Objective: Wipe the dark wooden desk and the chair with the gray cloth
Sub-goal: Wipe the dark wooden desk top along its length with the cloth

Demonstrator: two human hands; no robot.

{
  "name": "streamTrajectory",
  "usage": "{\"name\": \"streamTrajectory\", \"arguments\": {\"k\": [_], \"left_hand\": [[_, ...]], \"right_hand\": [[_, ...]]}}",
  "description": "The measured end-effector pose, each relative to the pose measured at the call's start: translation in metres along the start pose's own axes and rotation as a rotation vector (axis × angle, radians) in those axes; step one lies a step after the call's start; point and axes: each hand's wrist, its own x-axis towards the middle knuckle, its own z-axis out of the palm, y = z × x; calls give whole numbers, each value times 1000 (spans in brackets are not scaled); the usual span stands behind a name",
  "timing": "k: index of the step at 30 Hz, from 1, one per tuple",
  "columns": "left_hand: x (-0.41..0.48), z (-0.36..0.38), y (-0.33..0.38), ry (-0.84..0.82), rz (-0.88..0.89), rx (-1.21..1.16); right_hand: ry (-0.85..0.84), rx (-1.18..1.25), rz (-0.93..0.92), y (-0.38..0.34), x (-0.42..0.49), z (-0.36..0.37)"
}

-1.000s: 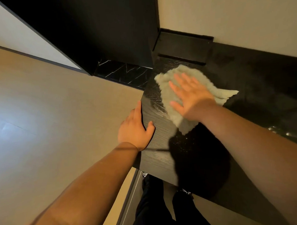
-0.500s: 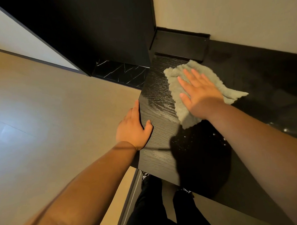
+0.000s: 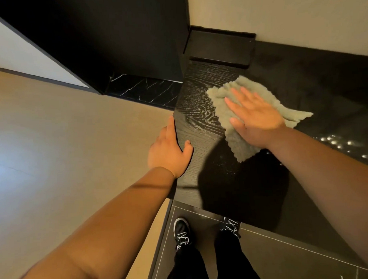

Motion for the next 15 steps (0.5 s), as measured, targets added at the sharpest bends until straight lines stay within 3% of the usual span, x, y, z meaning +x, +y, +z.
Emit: {"name": "streamTrajectory", "arguments": {"k": [5, 11, 15], "left_hand": [[1, 0, -4, -13, 0, -9], [0, 1, -6, -33, 0, -3], [-1, 0, -5, -32, -1, 9]], "right_hand": [[67, 24, 199, -30, -5, 10], [165, -22, 37, -82, -79, 39], [134, -3, -14, -72, -79, 37]]}}
